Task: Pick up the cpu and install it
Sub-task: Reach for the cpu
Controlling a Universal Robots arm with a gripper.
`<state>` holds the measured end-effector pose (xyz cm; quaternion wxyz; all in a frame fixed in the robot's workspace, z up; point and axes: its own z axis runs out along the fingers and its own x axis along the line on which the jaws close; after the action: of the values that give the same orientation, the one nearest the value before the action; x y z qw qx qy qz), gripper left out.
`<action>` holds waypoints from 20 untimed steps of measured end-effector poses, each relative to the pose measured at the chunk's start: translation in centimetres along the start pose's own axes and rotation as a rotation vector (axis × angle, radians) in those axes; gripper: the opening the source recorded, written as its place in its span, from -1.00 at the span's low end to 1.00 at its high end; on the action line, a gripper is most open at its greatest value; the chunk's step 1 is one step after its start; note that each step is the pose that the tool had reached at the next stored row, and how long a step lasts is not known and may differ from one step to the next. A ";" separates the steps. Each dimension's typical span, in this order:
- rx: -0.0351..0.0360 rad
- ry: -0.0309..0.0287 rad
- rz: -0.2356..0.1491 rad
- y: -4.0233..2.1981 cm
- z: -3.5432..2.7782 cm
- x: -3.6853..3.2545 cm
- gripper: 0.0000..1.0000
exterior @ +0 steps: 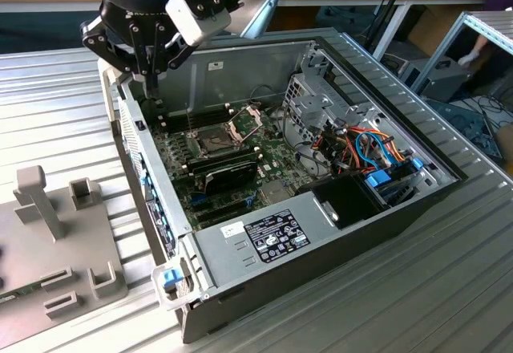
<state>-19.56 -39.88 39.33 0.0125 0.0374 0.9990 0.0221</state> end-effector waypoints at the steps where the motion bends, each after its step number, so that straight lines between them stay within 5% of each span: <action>1: -0.0001 0.0000 0.000 0.00 0.00 0.00 -0.79; 12: 0.0000 0.0000 0.000 -0.02 -0.01 0.16 -0.79; 20: 0.0000 0.0000 0.000 -0.08 -0.03 1.07 -0.79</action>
<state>-20.64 -39.88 39.33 0.0125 0.0374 0.9990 0.0221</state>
